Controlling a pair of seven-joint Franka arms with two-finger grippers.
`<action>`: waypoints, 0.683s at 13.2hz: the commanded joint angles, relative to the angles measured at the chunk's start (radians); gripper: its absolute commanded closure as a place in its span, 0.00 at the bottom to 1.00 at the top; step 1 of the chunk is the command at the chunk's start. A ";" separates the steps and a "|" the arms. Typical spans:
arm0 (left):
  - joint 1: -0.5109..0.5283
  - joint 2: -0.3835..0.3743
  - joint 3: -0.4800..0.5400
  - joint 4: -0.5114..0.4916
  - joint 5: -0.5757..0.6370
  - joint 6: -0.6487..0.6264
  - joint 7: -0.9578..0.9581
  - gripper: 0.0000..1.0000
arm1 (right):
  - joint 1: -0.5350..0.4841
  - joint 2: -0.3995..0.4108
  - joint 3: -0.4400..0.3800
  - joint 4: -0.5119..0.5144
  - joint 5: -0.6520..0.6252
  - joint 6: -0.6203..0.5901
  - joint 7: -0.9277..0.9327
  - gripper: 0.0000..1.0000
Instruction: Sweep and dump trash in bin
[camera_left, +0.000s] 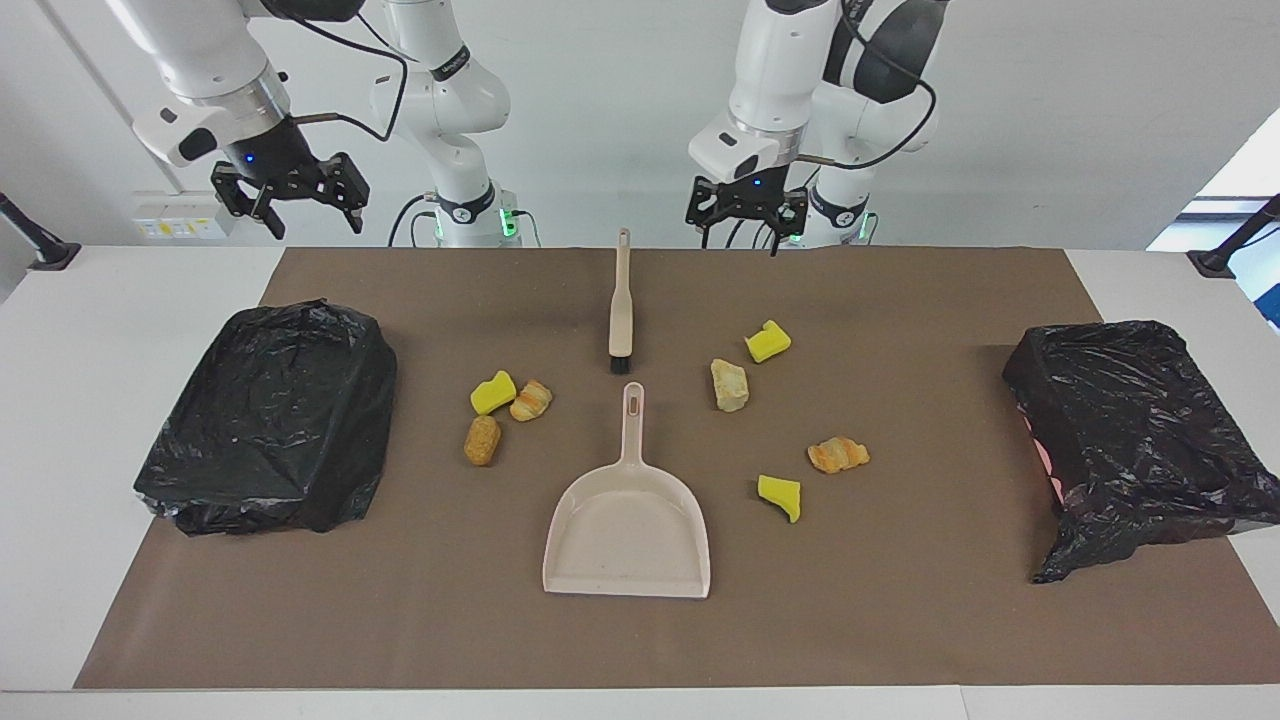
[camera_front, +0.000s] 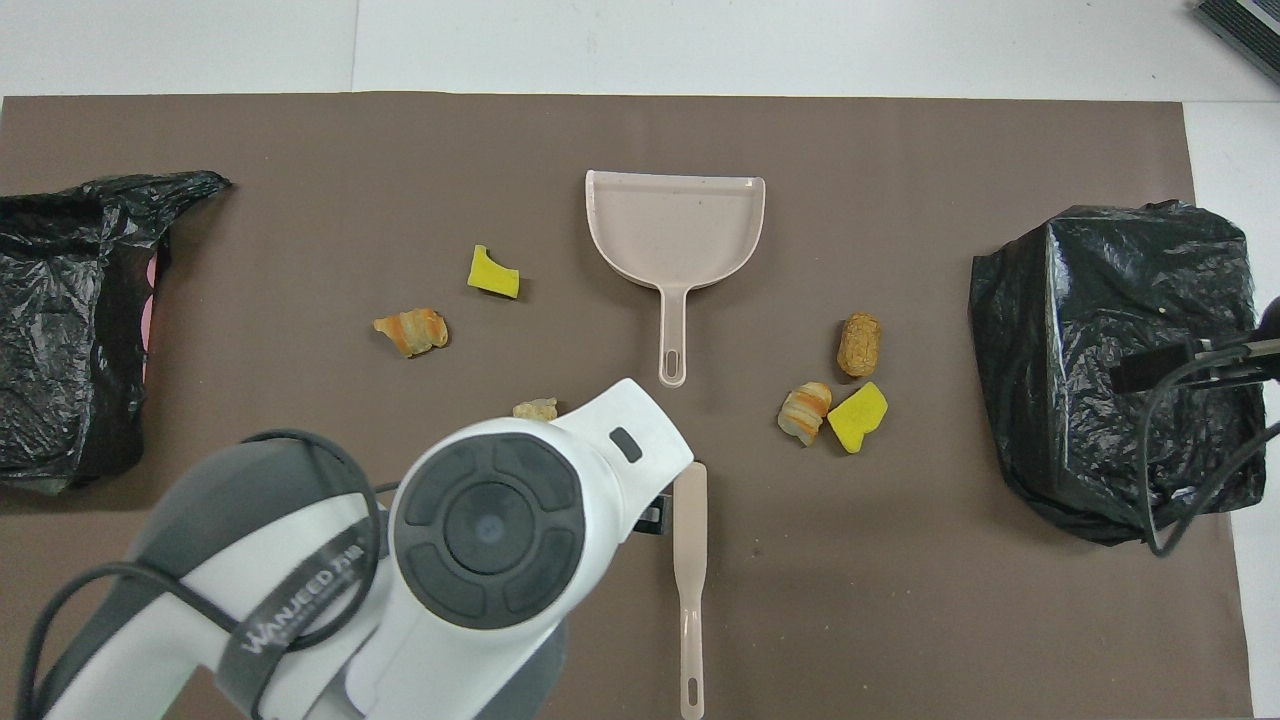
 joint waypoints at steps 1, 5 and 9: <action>-0.107 -0.006 0.020 -0.119 0.002 0.095 -0.087 0.00 | 0.017 0.003 0.009 -0.047 0.014 0.078 0.005 0.00; -0.238 0.025 0.020 -0.254 0.002 0.237 -0.194 0.00 | 0.018 0.008 0.009 -0.070 0.014 0.079 0.019 0.00; -0.301 0.045 0.019 -0.326 0.002 0.334 -0.263 0.00 | 0.035 0.021 0.009 -0.070 0.022 0.109 0.074 0.00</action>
